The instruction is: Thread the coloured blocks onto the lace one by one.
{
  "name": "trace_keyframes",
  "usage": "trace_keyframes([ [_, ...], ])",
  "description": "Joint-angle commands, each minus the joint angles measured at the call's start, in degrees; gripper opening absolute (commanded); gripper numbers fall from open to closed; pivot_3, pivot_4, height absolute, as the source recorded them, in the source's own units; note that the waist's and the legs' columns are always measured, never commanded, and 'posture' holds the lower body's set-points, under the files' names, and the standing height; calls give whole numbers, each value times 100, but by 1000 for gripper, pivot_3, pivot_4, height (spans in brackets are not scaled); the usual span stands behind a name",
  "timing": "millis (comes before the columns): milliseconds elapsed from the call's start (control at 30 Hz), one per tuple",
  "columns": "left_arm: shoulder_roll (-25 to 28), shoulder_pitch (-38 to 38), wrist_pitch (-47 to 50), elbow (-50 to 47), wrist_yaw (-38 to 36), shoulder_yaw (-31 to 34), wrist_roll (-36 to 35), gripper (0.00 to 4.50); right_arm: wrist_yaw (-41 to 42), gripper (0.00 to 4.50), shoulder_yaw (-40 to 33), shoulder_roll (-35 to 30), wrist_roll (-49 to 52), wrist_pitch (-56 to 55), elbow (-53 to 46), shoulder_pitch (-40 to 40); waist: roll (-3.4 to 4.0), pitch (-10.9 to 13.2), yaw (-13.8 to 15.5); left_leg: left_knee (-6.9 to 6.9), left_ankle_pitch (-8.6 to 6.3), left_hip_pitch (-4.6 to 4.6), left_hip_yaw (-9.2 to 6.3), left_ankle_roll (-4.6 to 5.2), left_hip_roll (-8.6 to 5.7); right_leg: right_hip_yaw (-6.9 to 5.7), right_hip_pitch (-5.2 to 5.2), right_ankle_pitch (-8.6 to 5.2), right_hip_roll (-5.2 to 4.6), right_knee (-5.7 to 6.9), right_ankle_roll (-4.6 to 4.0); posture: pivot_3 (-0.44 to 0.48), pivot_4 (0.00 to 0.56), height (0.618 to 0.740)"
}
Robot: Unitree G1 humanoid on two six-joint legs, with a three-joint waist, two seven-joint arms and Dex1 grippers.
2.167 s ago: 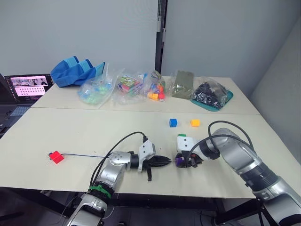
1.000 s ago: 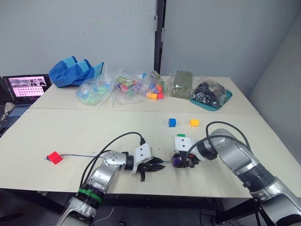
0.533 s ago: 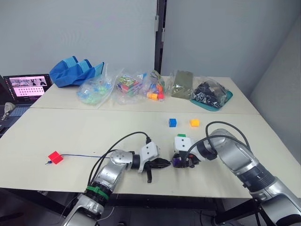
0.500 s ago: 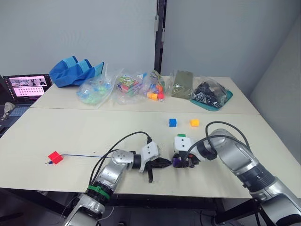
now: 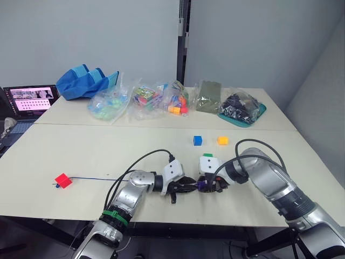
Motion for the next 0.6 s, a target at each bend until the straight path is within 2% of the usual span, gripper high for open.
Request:
trace_keyframes([
  [33,129,-8,-54,-173,-105,79,-88,2787,8,1259,50,17,59,43,-143,86,0,0,-5,0,0,0,0,0,0,0,0,0,0,0,0,0,150,740],
  [167,158,-54,-177,-127,-125,130,-148,4123,-21,1259,-74,14,160,189,-220,107,0,0,3,0,0,0,0,0,0,0,0,0,0,0,0,0,150,740],
  [200,139,-59,-152,-115,-166,141,-199,4446,-32,1759,-138,11,208,226,-248,112,0,0,3,0,0,0,0,0,0,0,0,0,0,-1,0,0,150,740],
  [233,122,-65,-141,-103,-199,144,-229,4500,-36,2369,-189,-6,251,261,-277,116,0,0,4,0,0,-1,0,0,0,0,0,0,0,-1,0,0,150,740],
  [300,85,-86,-164,-76,-257,136,-257,4500,-92,2924,-305,-43,327,323,-315,125,0,0,5,0,0,-2,0,0,0,0,-1,0,0,-1,0,0,150,740],
  [433,-61,-153,-313,8,-320,89,-277,4500,-103,4352,-637,-251,603,584,-530,181,-1,1,16,1,0,-3,0,0,0,0,-2,0,0,-1,0,0,150,740],
  [467,-112,-173,-331,44,-323,75,-276,4500,-88,4469,-734,-334,689,668,-617,214,-1,1,27,2,0,-4,0,0,0,0,-1,0,-1,-1,0,0,150,740],
  [600,-317,-318,-345,343,-226,15,-159,4500,-117,4469,-1103,-685,973,922,-860,484,-1,1,46,4,0,-6,0,1,0,0,-2,0,-1,-3,0,0,150,740],
])
